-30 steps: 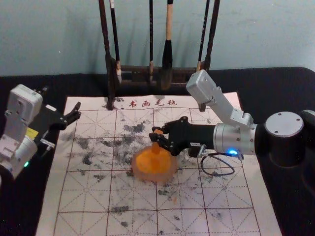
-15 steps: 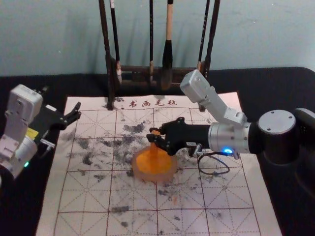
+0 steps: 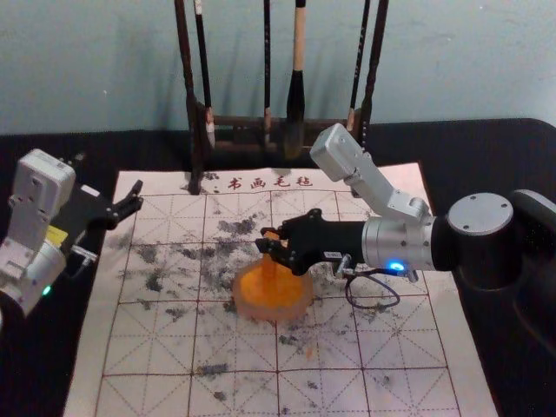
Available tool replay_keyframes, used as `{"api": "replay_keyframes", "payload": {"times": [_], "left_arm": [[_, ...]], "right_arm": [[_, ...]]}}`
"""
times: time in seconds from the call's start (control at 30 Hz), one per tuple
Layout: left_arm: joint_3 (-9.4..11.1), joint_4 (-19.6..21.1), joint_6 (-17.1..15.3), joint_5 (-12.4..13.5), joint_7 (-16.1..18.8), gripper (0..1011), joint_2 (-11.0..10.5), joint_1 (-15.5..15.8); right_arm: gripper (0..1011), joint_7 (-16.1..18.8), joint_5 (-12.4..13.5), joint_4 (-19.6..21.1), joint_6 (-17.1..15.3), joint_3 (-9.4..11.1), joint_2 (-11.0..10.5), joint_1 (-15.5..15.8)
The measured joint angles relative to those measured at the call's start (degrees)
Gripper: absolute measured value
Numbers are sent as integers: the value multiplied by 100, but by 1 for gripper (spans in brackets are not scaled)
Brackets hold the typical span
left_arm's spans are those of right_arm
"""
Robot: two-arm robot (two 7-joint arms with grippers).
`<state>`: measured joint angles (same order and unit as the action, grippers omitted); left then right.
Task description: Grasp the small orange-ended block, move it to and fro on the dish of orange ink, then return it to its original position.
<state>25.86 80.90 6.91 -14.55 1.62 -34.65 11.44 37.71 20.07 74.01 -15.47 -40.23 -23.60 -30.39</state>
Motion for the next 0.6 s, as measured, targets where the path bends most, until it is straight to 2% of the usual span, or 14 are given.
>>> {"api": "replay_keyframes", "payload": {"times": [0.6], "left_arm": [[0,0,0,0,0,1001,0,0]], "right_arm": [[124,-32,-58,29,3,1,-44,11]]}}
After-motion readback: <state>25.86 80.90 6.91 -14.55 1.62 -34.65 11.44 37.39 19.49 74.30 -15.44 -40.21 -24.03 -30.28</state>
